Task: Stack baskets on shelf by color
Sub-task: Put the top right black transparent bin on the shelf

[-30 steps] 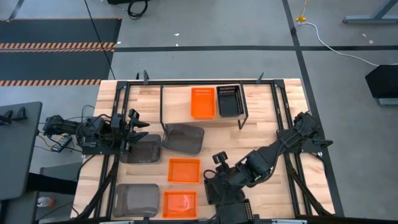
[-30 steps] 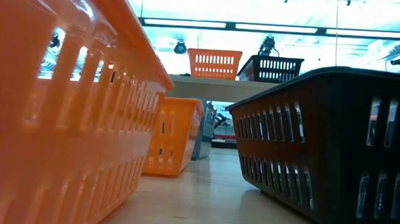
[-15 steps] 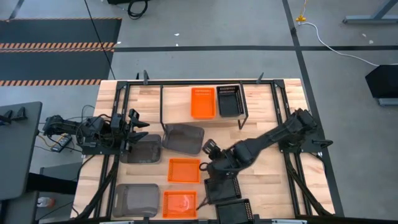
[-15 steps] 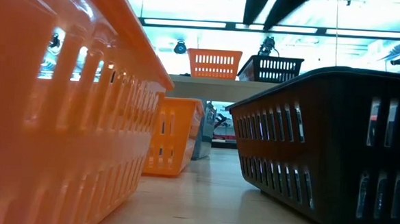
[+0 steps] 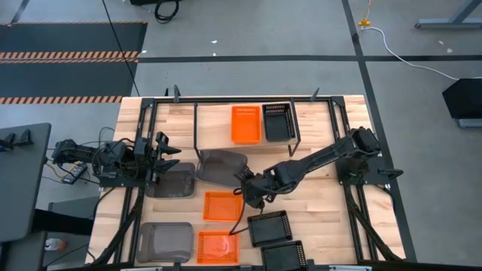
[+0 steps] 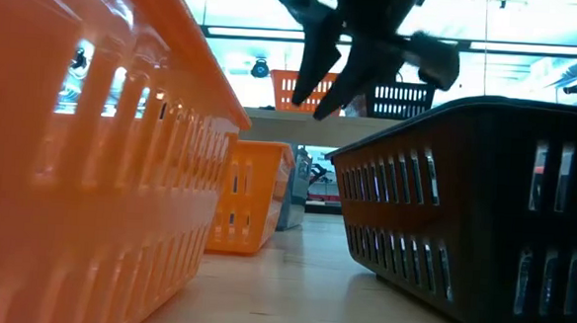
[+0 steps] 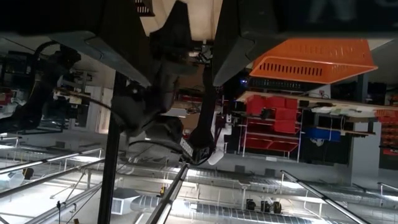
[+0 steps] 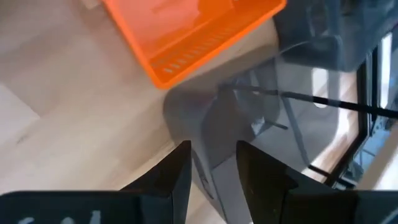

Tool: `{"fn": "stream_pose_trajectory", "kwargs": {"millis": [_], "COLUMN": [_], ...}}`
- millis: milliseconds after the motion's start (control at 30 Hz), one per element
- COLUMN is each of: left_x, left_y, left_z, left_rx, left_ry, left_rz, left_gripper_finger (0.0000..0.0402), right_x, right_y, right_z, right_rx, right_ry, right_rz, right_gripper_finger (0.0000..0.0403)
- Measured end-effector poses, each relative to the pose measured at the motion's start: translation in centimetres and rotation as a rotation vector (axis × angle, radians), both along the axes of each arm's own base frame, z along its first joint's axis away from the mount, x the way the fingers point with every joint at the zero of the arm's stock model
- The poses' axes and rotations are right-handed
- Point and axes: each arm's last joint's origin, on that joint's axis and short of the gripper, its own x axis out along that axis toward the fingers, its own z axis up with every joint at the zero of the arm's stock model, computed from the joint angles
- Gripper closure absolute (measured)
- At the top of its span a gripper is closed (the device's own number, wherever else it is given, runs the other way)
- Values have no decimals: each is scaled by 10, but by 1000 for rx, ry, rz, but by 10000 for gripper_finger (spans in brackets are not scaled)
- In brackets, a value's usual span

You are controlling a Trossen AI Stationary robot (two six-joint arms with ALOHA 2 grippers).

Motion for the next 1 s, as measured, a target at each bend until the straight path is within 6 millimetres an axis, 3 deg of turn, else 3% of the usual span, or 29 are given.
{"fn": "stream_pose_trajectory", "kwargs": {"millis": [433, 800, 1000], "left_x": [0, 0, 0], "left_y": [0, 0, 0], "left_z": [0, 0, 1], "left_rx": [0, -4, -112], "left_ry": [0, -1, -10], "left_rz": [0, -1, -40], "left_gripper_finger": [230, 230, 230], "right_x": [8, 8, 7], "right_y": [-29, -35, -39], "right_z": [-23, -24, -25], "right_rx": [32, 48, 42], "right_ry": [-76, -71, -61], "right_rz": [-29, -65, -84], "right_gripper_finger": [270, 270, 270]}}
